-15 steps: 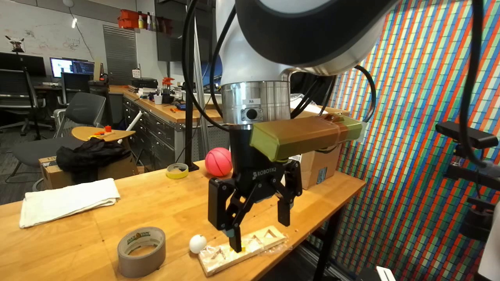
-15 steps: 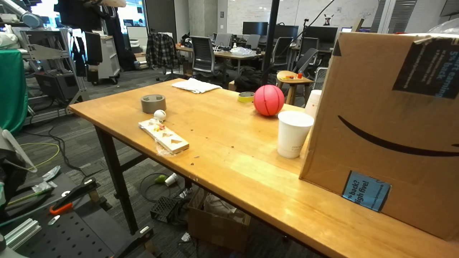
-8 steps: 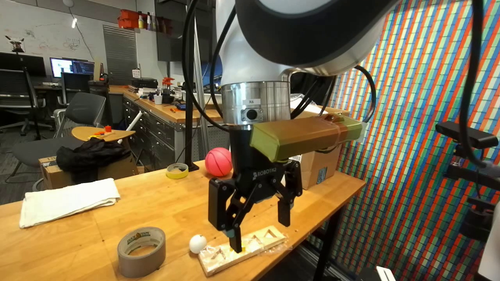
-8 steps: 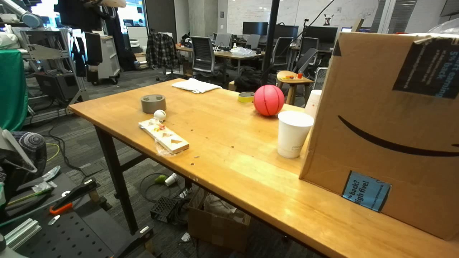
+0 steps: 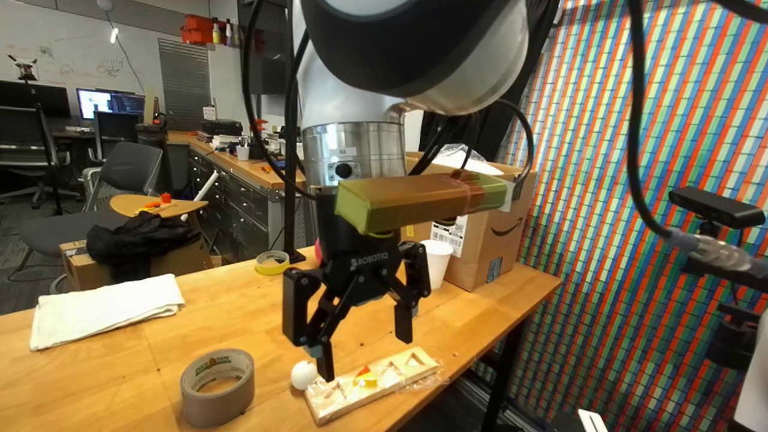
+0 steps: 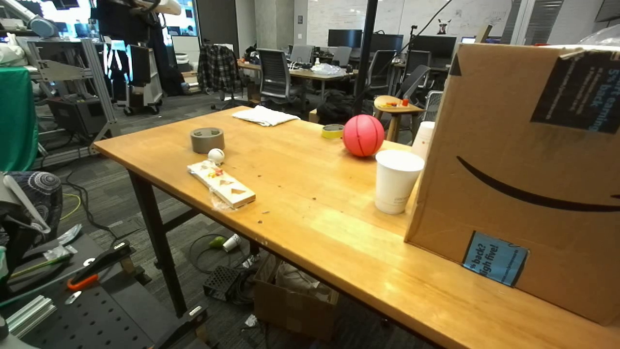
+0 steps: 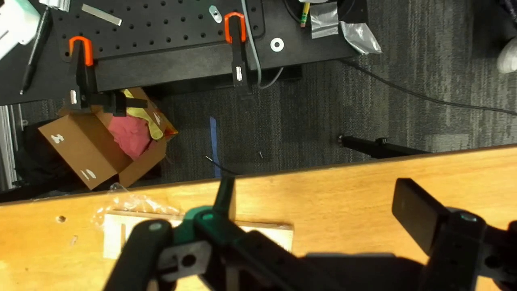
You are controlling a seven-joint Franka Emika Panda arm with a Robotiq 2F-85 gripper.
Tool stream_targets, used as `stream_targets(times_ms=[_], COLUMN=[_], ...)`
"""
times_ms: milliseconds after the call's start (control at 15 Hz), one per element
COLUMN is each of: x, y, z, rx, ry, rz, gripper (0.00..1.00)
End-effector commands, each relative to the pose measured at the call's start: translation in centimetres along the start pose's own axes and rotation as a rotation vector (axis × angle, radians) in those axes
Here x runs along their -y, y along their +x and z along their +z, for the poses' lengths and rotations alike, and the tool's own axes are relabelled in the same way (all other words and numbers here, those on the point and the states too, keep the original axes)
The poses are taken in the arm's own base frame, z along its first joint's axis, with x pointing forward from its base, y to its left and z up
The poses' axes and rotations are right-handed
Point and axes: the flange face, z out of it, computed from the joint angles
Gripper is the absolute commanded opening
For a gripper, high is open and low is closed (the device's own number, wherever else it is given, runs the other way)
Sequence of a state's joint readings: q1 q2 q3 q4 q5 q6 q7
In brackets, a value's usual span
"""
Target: Put the white ball in the cup, then put the red ball on the tape
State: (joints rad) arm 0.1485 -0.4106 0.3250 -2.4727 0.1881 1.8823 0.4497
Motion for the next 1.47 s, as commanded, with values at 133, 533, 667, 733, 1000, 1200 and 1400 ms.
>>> stream_targets(times_ms=[133,533,667,733,1000,1200,1400], x=[3.4,3.5,2.6,2.1,-0.3,-1.4,-1.5], y=[5.6,12.9,14.9,15.7,17.7,17.9,17.6], z=[-1.6,-1.5,-0.8,-0.2,1.7,3.2,4.4], rx=[-0.035,-0.130,-0.140,-0.140,-0.140,-0.133,-0.141], ry=[0.036,0.029,0.025,0.019,-0.016,-0.037,-0.053], rz=[-0.093,-0.218,-0.238,-0.253,-0.288,-0.294,-0.304], gripper=[1.00,1.00,1.00,1.00,1.00,1.00,1.00])
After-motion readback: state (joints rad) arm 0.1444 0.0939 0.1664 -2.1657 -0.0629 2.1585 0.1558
